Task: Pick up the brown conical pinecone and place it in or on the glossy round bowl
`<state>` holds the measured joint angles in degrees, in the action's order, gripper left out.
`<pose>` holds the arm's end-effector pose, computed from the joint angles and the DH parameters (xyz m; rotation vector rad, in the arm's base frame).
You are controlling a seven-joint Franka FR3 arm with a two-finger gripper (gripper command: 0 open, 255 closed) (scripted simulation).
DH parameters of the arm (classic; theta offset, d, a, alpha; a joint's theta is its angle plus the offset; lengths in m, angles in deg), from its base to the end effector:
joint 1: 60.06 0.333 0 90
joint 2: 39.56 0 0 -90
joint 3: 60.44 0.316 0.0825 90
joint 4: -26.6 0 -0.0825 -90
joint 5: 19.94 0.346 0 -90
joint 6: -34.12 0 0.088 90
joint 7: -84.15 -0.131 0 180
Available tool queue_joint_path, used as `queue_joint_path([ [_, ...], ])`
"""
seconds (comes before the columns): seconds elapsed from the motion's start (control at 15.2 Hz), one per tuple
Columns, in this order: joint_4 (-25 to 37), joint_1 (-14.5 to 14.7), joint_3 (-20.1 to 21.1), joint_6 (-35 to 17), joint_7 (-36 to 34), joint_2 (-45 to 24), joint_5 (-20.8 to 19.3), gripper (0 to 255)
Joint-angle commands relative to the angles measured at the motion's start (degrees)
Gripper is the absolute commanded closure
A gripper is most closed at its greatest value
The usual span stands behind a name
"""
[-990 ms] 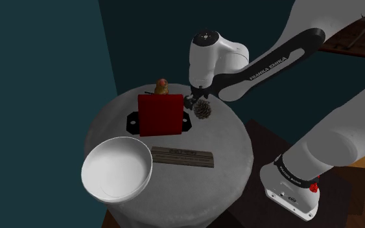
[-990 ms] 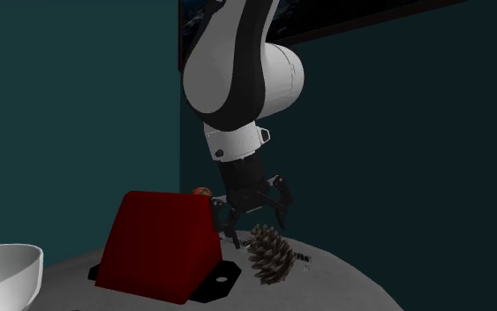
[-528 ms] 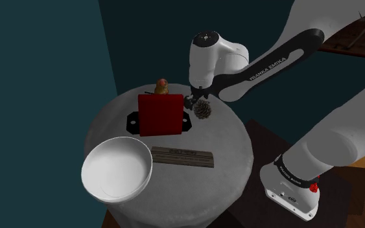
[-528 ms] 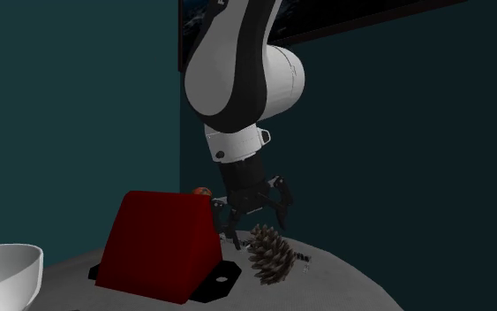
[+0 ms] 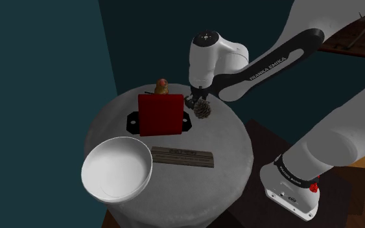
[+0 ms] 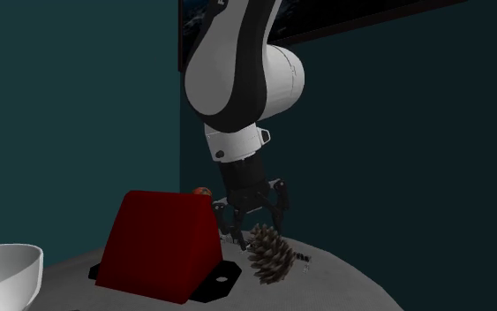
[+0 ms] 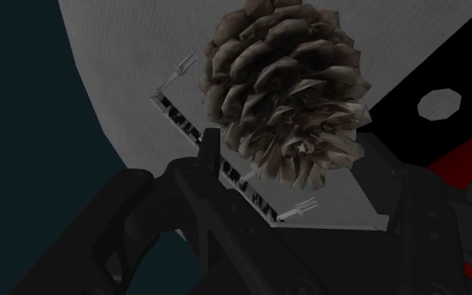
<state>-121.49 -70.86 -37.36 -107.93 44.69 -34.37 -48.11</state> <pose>0.4070 0.0812 0.2947 2.8241 -0.1148 0.1692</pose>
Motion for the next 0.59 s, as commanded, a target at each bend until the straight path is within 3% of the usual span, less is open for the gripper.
queue_joint_path([
  [0.0,-0.1,0.0,0.0,0.0,-0.1,-0.1,0.0,255],
  [0.53,0.8,1.3,-0.6,4.8,5.5,5.2,5.8,255],
])
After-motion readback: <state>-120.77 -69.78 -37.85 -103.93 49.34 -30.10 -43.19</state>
